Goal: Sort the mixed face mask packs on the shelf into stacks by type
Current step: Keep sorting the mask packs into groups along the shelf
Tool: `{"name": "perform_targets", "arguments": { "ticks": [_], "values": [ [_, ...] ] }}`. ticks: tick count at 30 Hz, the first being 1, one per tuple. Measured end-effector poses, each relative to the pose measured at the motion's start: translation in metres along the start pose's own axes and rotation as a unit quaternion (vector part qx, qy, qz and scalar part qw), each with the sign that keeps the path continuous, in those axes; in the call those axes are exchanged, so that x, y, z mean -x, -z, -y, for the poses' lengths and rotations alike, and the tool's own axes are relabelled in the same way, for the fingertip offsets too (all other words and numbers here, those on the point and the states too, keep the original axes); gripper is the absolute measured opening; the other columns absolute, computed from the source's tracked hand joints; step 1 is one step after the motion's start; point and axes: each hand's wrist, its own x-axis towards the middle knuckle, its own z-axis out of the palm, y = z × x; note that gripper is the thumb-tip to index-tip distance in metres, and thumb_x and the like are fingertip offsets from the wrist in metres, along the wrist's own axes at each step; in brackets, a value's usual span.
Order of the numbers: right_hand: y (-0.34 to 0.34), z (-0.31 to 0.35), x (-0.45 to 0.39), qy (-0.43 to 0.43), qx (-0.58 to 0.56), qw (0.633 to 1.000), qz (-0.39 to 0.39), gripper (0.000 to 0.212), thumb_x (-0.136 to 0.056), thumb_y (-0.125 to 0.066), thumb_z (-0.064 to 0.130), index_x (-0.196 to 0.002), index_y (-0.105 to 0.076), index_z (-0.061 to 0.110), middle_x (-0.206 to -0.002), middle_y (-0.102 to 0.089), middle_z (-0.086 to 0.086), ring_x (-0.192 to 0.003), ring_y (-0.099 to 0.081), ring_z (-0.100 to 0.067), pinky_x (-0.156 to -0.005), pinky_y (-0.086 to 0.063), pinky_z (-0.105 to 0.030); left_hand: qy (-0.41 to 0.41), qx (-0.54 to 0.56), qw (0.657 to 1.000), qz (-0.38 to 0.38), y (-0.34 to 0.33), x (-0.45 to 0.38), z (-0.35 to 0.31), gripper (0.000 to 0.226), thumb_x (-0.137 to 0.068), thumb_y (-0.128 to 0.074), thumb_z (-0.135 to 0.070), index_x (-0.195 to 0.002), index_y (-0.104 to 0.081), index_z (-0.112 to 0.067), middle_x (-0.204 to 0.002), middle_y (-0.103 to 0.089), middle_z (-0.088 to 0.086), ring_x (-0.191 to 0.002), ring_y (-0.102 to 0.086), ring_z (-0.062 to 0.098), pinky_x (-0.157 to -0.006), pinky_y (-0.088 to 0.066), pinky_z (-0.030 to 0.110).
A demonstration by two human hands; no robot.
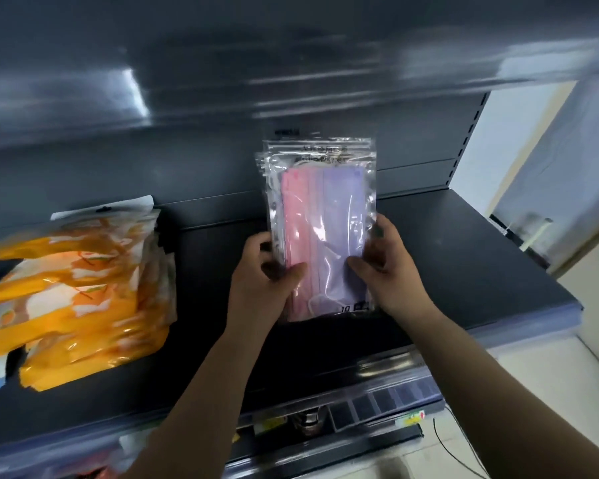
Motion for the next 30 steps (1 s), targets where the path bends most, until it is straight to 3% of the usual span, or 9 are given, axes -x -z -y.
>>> {"name": "perform_targets", "arguments": {
  "ticks": [3,6,11,14,16,20,23,26,30],
  "values": [
    [0.032,-0.013,-0.011,-0.028,0.008,0.999,0.018,0.063,-0.083,-0.065,0.003,-0.136,-0.038,0.023,-0.082,-0.062,0.004,-0.075,-0.061,-0.009,-0.077,-0.051,-0.027,0.036,-0.005,0.999,0.012,-0.03,-0.003,-0.009,0.047,-0.071,-0.08,-0.02,-0.106,-0.048,-0.024,-0.094,-0.059,-0.007,-0.078,-0.053,-0.005,-0.058,-0.039,-0.001],
    [0.066,-0.029,-0.022,-0.043,0.026,0.998,0.031,0.06,-0.081,-0.067,0.003,-0.134,-0.041,0.018,-0.081,-0.059,0.01,-0.065,-0.058,0.003,-0.068,-0.048,-0.019,0.052,-0.021,0.998,0.02,-0.066,-0.004,-0.021,0.052,-0.072,-0.079,-0.023,-0.113,-0.049,-0.019,-0.098,-0.056,-0.008,-0.079,-0.053,-0.001,-0.059,-0.039,0.006],
    [0.125,-0.056,-0.035,-0.046,0.032,0.998,0.042,0.056,-0.079,-0.069,0.008,-0.13,-0.048,0.014,-0.099,-0.066,0.0,-0.087,-0.064,-0.018,-0.079,-0.051,-0.03,0.059,-0.022,0.998,0.024,-0.123,-0.005,-0.039,0.057,-0.074,-0.078,-0.022,-0.123,-0.051,-0.013,-0.096,-0.054,-0.008,-0.079,-0.051,0.0,-0.058,-0.039,-0.002],
    [0.152,-0.065,-0.041,-0.037,0.06,0.996,0.057,0.045,-0.08,-0.068,0.012,-0.122,-0.054,0.011,-0.09,-0.065,0.004,-0.079,-0.062,-0.014,-0.071,-0.048,-0.021,0.068,-0.023,0.997,0.024,-0.151,-0.005,-0.047,0.055,-0.076,-0.077,-0.019,-0.124,-0.052,-0.009,-0.095,-0.055,-0.006,-0.073,-0.049,-0.005,-0.055,-0.038,-0.003],
    [0.164,-0.069,-0.045,-0.04,0.077,0.994,0.064,0.043,-0.081,-0.068,0.012,-0.122,-0.054,0.01,-0.092,-0.064,0.002,-0.081,-0.061,-0.016,-0.074,-0.047,-0.024,0.075,-0.025,0.997,0.022,-0.166,-0.005,-0.049,0.051,-0.077,-0.075,-0.016,-0.122,-0.053,-0.006,-0.098,-0.058,-0.001,-0.071,-0.048,-0.006,-0.053,-0.038,-0.003],
    [0.177,-0.072,-0.054,-0.044,0.144,0.985,0.081,0.04,-0.082,-0.068,0.015,-0.119,-0.055,0.008,-0.093,-0.06,-0.001,-0.087,-0.058,-0.021,-0.074,-0.039,-0.023,0.099,-0.055,0.994,0.005,-0.184,-0.004,-0.053,0.05,-0.079,-0.074,-0.019,-0.122,-0.055,-0.003,-0.096,-0.056,-0.001,-0.08,-0.053,0.009,-0.05,-0.038,-0.002],
    [0.181,-0.077,-0.059,-0.055,0.206,0.972,0.097,0.039,-0.083,-0.067,0.022,-0.116,-0.053,0.006,-0.095,-0.059,-0.004,-0.09,-0.057,-0.022,-0.07,-0.034,-0.022,0.115,-0.101,0.988,0.009,-0.193,-0.005,-0.05,0.042,-0.081,-0.071,-0.025,-0.116,-0.058,-0.007,-0.086,-0.056,-0.005,-0.072,-0.053,0.006,-0.05,-0.041,0.006],
    [0.184,-0.079,-0.061,-0.069,0.23,0.966,0.1,0.046,-0.084,-0.065,0.029,-0.122,-0.049,0.008,-0.101,-0.059,-0.004,-0.099,-0.057,-0.026,-0.078,-0.042,-0.028,0.126,-0.142,0.982,0.017,-0.198,-0.008,-0.05,0.032,-0.083,-0.068,-0.034,-0.104,-0.059,-0.012,-0.079,-0.056,-0.008,-0.066,-0.051,0.002,-0.052,-0.036,0.015],
    [0.188,-0.078,-0.063,-0.058,0.257,0.958,0.112,0.048,-0.085,-0.064,0.031,-0.125,-0.048,0.011,-0.118,-0.059,-0.008,-0.104,-0.056,-0.028,-0.083,-0.044,-0.033,0.109,-0.183,0.976,0.038,-0.2,-0.009,-0.053,0.026,-0.084,-0.063,-0.039,-0.096,-0.063,-0.016,-0.096,-0.064,0.005,-0.081,-0.059,0.016,-0.067,-0.037,0.024]
  ]
}}
